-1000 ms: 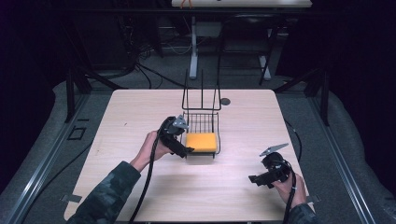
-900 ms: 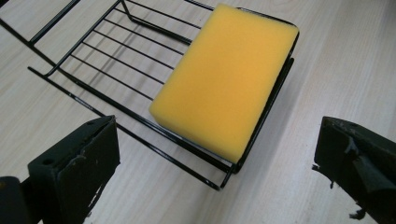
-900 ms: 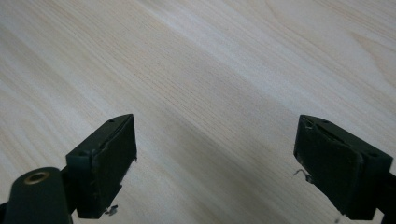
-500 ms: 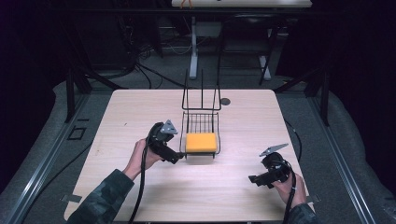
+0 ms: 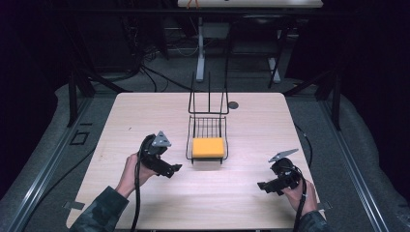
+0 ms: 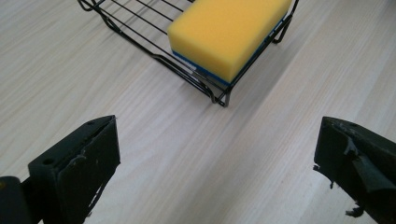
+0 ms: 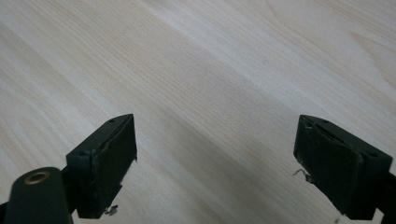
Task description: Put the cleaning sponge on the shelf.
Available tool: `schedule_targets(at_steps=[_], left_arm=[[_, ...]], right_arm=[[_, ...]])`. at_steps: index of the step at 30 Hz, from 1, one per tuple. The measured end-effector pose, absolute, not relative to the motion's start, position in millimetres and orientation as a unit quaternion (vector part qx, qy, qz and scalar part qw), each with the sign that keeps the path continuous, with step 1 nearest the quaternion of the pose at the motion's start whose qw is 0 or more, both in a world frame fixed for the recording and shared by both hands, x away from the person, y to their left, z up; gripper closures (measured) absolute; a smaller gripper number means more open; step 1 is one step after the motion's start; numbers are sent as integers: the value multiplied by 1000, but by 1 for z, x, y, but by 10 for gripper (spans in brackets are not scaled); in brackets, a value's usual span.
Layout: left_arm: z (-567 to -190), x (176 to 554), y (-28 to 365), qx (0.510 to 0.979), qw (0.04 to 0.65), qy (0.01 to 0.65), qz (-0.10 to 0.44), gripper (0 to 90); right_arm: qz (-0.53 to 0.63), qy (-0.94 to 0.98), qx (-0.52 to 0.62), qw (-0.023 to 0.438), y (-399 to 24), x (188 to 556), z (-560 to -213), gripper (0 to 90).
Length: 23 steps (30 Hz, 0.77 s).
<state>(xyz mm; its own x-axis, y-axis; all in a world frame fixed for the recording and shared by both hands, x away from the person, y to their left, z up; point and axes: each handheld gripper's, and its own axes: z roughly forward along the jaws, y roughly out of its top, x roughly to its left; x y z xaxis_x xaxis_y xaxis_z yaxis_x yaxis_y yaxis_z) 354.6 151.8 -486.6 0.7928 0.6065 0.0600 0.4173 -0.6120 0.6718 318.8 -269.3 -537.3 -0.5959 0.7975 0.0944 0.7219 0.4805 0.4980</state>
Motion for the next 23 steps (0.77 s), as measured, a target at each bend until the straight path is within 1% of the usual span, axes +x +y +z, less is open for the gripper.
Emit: schedule_targets(at_steps=[4,14,23], left_arm=[[-489,346,158,886,330,291,145,2],[-512,330,178,887,311,315,131,2],[-521,333,183,896,287,314,124,3]], right_arm=[[250,859,441,73,-269,319,-538,126],[245,861,440,71,-269,320,-540,126],[246,864,432,75,-267,319,-540,128]])
